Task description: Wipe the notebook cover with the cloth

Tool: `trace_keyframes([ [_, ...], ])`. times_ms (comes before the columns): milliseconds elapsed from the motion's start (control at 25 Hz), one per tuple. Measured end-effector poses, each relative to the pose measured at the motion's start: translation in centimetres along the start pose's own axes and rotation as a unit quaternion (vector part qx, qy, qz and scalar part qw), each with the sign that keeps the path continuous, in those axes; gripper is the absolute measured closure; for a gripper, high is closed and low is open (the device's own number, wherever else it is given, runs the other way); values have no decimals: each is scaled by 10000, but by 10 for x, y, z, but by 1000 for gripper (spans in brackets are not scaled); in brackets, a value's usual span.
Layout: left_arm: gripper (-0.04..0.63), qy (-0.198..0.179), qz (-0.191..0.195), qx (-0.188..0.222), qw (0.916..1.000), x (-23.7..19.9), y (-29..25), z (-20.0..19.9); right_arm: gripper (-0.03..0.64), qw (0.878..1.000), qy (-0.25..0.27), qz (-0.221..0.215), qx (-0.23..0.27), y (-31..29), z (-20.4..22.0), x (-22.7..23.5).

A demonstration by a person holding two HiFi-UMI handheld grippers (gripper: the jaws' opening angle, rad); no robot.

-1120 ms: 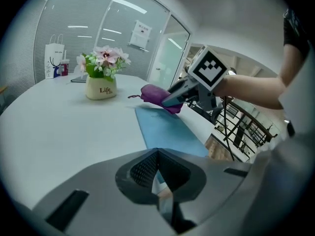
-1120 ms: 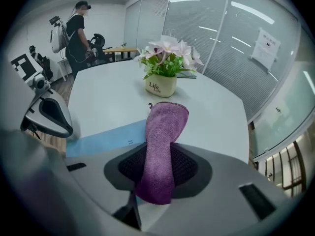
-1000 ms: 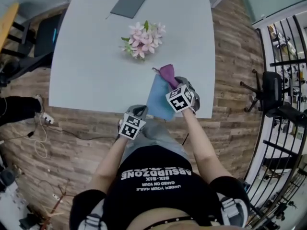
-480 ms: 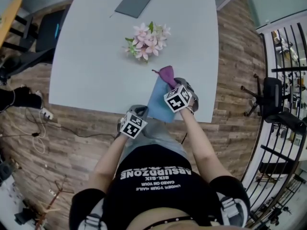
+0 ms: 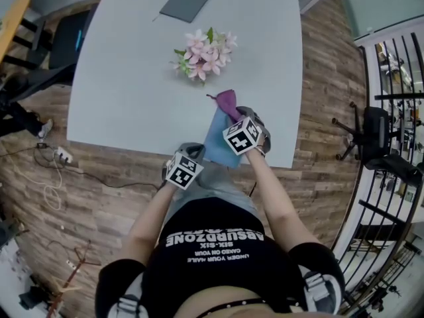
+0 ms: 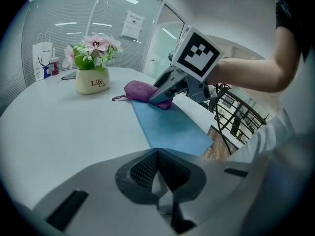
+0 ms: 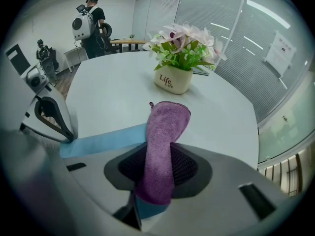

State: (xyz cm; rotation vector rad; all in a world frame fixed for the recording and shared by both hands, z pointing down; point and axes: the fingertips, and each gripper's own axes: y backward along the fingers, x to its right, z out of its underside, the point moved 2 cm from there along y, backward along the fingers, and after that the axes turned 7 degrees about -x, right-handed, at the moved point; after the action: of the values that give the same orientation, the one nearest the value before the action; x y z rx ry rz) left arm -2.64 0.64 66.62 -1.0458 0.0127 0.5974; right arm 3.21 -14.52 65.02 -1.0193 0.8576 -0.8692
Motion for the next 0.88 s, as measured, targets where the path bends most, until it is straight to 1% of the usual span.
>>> trace_keyframes([
  [240, 580, -60, -80, -16, 9999, 1, 0, 0, 479, 9995, -211, -170, 152, 3, -2, -17],
  [360, 580, -85, -111, -20, 9999, 1, 0, 0, 479, 9993, -201, -253, 188, 4, -2, -27],
  [480, 580, -88, -126, -17, 9999, 1, 0, 0, 479, 9988, -169, -407, 232, 6, -2, -39],
  [880, 580, -77, -157, 33, 9998, 1, -1, 0, 477, 9943, -391, -890, 431, 10, 0, -69],
])
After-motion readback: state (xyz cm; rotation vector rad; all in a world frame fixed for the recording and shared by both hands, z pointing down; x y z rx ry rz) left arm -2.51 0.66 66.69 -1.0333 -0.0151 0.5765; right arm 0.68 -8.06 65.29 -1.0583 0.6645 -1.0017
